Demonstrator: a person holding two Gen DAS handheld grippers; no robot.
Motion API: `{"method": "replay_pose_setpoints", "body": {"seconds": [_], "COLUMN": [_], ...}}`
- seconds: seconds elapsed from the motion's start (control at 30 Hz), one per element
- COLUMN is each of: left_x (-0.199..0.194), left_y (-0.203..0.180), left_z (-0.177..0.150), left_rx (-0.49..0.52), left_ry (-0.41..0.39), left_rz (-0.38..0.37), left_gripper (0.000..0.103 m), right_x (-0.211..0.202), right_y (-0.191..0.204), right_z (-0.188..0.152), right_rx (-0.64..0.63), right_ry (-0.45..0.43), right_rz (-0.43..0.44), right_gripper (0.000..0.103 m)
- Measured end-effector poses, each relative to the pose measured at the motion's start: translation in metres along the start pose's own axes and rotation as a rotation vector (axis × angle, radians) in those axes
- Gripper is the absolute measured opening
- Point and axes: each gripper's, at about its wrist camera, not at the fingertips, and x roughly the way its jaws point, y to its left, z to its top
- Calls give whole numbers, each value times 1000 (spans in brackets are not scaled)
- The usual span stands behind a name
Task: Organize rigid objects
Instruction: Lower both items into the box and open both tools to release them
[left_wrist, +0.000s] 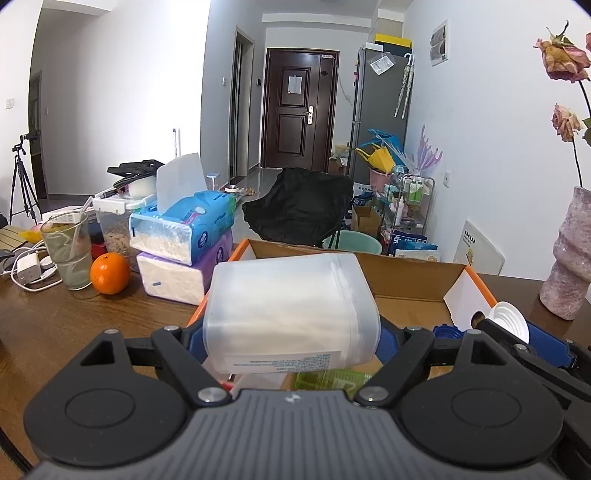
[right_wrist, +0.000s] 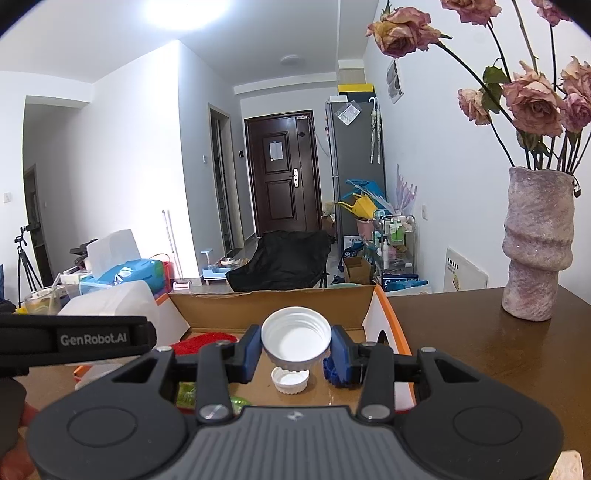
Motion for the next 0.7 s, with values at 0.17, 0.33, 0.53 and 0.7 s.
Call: {"method": "replay_pose_setpoints", "body": {"seconds": [0.17,0.33,0.53,0.7], "left_x": [12,22,34,43], "left_y": [-4,-7,-10,-11], "left_z": [6,11,17,21], "left_rx": [4,13,19,21], "left_ry": [-1,-5,-8,-3], "left_rz": [2,-1,-3,-2], "left_gripper": [84,84,84,84], "right_x": [11,22,35,44], "right_y": [-1,-1,-2,-2], "right_z": [4,7,11,13], "right_rx": [-3,-12,-29,-39], "right_ry": [7,14,23,26], "right_rz": [0,7,5,6], "right_gripper": [39,39,39,39]}}
